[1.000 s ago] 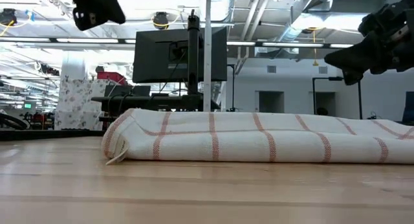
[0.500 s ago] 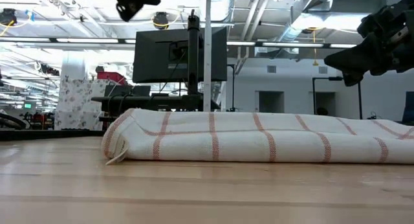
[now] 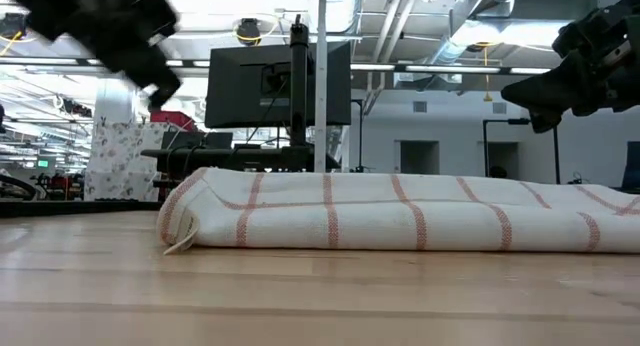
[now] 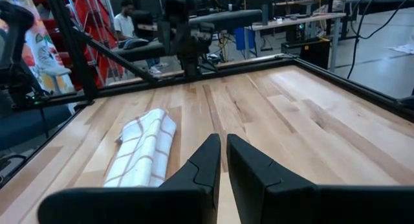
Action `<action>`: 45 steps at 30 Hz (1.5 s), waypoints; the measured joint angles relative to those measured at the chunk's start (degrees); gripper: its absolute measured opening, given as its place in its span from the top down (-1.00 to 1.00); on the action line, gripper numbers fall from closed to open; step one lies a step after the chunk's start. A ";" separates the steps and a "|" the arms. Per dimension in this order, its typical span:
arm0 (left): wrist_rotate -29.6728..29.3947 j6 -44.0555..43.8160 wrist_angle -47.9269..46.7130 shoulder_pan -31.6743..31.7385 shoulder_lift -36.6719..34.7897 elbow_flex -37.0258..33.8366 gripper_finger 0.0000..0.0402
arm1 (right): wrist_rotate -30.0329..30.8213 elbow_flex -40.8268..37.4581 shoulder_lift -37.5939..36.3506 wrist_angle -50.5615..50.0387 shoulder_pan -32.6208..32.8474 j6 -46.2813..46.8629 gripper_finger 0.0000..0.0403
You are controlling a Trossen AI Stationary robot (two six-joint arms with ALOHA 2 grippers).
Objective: Roll towel
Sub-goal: Return to Home Position
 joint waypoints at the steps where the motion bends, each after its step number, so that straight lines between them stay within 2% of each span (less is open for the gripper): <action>1: 0.00 -0.70 0.11 0.00 -3.07 -2.25 0.98 | 0.00 0.00 -0.01 0.02 0.00 0.00 0.89; 8: -0.05 -1.88 -0.04 0.00 -21.68 -11.72 0.98 | 0.02 -0.02 -0.01 0.11 0.00 -0.04 0.89; 16: -1.30 0.95 3.95 0.00 -32.98 -17.12 0.98 | 0.01 0.00 -0.01 0.07 0.00 -0.14 0.89; 21: -1.70 2.11 10.94 0.00 -35.43 -19.79 0.98 | 0.00 0.02 0.01 -0.25 0.02 -0.15 0.89; 27: -5.20 3.40 10.18 0.02 -36.48 -19.87 0.98 | 0.00 0.04 0.01 -0.27 0.02 -0.14 0.89; 32: -11.43 0.89 9.04 0.08 -34.53 -19.91 0.98 | 0.00 0.04 0.00 -0.29 0.02 -0.13 0.89; 45: -11.52 0.58 11.79 0.26 -36.76 -20.00 0.98 | 0.00 0.07 -0.01 -0.32 0.02 -0.08 0.89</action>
